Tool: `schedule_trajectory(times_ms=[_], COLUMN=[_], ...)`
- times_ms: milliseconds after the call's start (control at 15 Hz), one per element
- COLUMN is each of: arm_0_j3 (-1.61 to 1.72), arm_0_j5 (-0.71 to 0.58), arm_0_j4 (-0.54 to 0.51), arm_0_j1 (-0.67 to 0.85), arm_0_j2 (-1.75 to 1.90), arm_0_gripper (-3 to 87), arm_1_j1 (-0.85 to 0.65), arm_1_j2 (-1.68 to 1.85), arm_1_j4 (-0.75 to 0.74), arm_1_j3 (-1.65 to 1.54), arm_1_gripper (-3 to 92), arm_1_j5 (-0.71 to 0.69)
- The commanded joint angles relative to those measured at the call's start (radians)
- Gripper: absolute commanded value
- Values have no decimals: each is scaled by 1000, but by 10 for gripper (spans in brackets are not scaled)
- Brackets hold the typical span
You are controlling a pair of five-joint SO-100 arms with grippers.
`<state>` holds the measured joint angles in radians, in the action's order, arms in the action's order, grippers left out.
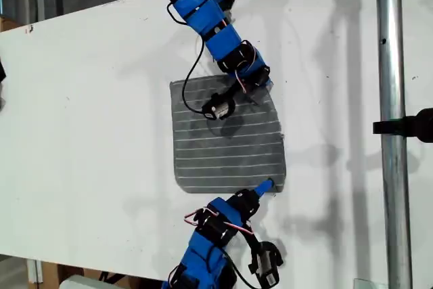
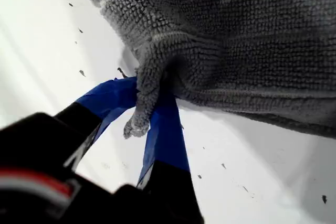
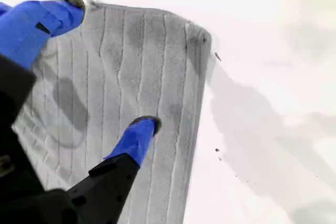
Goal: Grasp corners of a towel and fold twice.
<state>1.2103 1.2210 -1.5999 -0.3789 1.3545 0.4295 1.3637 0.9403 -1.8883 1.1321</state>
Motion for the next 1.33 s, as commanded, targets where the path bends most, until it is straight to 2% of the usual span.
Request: schedule_trajectory(times_ms=[0,533,667,733,800,1000,1200,1267], arm_0_j3=[-25,-14,37,35,34,29,-181,-242], arm_0_j5=[6,193,249,261,278,238,141,110], arm_0_j4=[54,198,296,322,313,215,25,5], arm_0_j1=[-18,-57,-63,-63,-57,-44,-75,-97], arm_0_j2=[-75,-322,-388,-426,-434,-311,-218,-196], arm_0_gripper=[347,250,152,30,-18,-18,-18,-18], arm_1_j1=[-28,-32,-37,-38,-41,-43,25,61], arm_1_j2=[15,26,26,31,38,60,60,37], arm_1_j4=[12,31,35,40,46,89,249,313], arm_1_j3=[32,44,44,44,44,66,259,359], arm_1_gripper=[-1,-1,-1,-1,-1,-2,-2,-2], arm_1_j5=[-9,-25,-28,-31,-31,-34,-55,-63])
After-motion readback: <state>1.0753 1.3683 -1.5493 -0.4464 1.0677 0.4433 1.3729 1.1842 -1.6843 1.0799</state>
